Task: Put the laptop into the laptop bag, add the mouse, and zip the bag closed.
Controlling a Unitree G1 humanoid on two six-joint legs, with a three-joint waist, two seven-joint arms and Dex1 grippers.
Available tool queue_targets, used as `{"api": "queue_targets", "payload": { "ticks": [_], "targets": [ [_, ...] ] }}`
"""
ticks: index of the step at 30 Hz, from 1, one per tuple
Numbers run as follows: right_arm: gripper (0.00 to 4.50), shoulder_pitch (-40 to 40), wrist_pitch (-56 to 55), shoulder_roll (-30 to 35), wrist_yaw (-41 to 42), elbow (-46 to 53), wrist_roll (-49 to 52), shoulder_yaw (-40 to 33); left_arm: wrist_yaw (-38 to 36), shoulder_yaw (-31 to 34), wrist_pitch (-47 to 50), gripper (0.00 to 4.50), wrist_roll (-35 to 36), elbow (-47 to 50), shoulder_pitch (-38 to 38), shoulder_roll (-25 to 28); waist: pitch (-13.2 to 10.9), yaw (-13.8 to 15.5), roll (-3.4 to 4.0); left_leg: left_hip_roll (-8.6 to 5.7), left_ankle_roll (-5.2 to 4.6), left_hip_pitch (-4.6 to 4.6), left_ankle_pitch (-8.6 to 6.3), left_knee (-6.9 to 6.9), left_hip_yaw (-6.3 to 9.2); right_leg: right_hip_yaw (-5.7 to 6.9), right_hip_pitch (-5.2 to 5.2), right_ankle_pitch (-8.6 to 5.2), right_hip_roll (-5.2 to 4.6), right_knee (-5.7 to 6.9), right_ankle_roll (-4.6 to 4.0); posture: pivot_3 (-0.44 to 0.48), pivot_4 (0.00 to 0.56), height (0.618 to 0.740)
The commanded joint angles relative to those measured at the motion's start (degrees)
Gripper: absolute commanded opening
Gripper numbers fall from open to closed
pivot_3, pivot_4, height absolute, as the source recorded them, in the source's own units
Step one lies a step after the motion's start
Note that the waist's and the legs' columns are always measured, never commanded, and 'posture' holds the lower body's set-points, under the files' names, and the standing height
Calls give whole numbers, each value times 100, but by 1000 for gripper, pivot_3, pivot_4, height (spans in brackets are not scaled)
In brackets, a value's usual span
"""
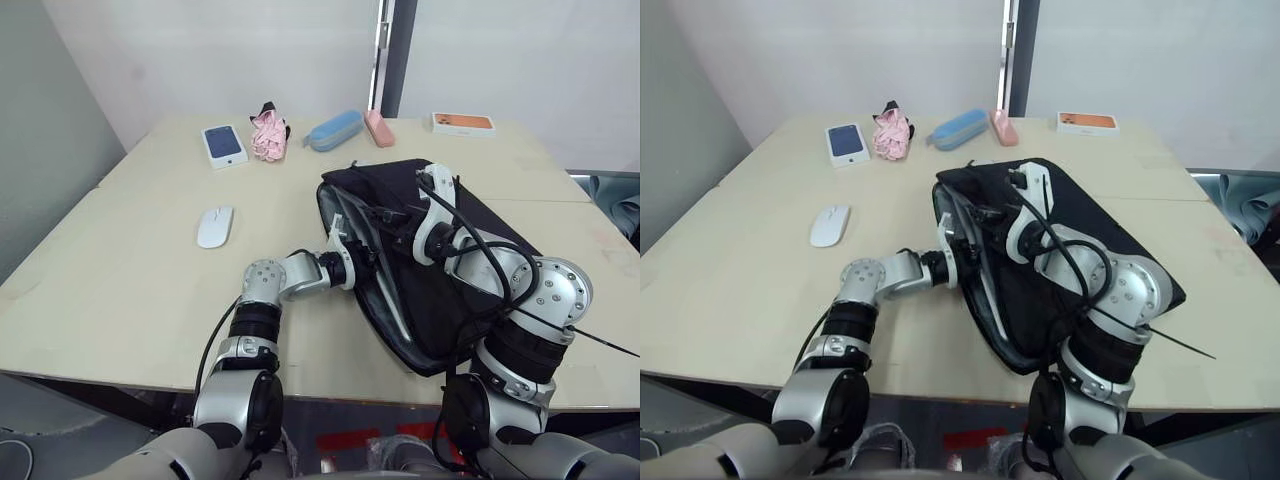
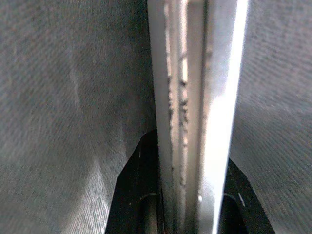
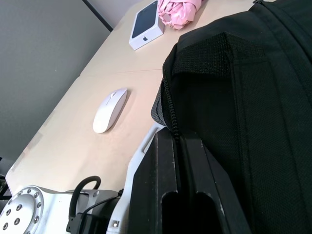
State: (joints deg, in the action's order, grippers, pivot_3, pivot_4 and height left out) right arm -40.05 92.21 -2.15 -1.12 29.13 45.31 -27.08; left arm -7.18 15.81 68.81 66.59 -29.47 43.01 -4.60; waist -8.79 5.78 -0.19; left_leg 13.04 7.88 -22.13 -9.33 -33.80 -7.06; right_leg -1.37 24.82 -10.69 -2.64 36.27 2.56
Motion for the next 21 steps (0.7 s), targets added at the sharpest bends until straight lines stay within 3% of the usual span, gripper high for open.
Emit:
{"api": "queue_targets", "payload": {
  "ticks": [1,8,15,21],
  "targets": [
    [0,-171,29,2,-11,94,196,-31,-225,195,62,1889,226,445,261,-54,0,2,0,0,0,0,0,0,0,0,-1,0,0,0,0,0,150,740],
    [0,-144,29,72,-32,117,227,-77,-104,260,232,4405,100,714,185,242,1,-7,1,0,0,3,0,0,1,0,-2,0,0,1,0,0,150,740],
    [0,-171,29,159,-32,125,237,-157,-99,584,960,4405,459,1087,11,865,1,-16,2,1,1,3,0,0,1,1,-1,0,1,1,0,0,150,740],
    [0,-194,29,334,29,51,226,-233,-1280,173,2177,4405,702,2463,-556,2635,5,-26,9,3,3,4,0,3,2,6,1,-2,3,2,-1,0,150,740]
  ]
}}
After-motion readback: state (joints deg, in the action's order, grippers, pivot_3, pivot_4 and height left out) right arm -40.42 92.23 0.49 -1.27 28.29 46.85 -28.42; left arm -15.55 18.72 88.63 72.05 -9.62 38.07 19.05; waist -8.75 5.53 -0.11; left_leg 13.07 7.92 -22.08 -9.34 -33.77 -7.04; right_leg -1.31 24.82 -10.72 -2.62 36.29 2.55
